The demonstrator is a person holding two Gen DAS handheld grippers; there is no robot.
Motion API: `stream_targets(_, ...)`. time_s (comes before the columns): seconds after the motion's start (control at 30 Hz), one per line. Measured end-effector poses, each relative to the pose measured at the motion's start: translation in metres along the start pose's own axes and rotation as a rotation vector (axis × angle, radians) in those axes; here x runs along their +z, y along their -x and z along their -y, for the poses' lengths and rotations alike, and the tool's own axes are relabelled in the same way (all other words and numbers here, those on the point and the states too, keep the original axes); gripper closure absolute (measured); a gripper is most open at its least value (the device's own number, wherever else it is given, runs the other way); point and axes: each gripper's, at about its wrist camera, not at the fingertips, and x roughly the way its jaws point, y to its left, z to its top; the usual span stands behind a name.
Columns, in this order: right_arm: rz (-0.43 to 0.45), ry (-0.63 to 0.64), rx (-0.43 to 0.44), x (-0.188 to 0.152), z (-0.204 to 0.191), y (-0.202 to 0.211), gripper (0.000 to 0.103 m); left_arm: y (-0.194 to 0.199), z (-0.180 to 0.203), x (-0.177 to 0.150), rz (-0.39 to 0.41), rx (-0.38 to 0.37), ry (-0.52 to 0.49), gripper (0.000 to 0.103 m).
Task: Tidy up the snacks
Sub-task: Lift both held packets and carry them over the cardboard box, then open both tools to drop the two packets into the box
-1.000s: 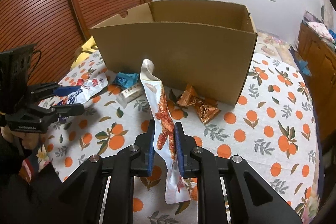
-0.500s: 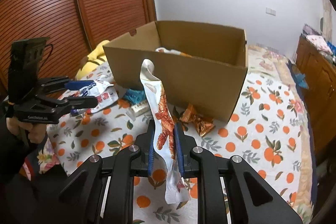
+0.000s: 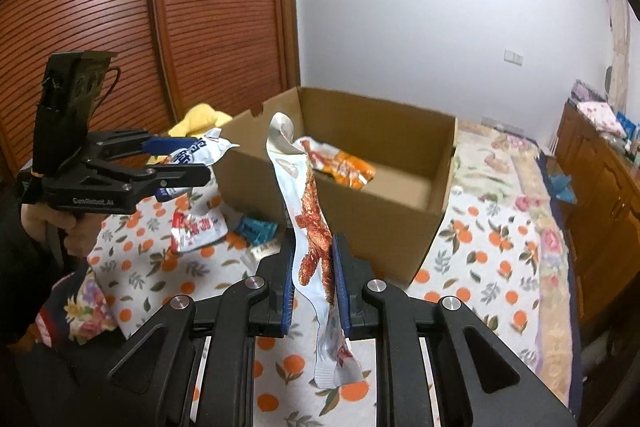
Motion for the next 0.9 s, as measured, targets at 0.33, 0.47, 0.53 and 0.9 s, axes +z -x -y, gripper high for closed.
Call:
stream_targets(0.33,0.038,0.031,-0.009,0.040,0.009,-0.003,0.088,-0.026,-0.014,0.033,0.003,0.010,-0.011,0.045)
stream_targets(0.47,0.042,0.042,-0.005,0.055,0.017,-0.015,0.088,-0.042,-0.023,0.046,-0.006,0.021,-0.016,0.045)
stream_targets(0.53,0.041,0.048,-0.003,0.062,0.020,-0.023,0.088,-0.050,-0.027,0.052,-0.013,0.026,-0.018,0.045)
stream_targets(0.9,0.011,0.051,-0.003,0.080,0.040,-0.070,0.088,-0.090,-0.051,0.068,-0.040,0.054,0.002,0.044)
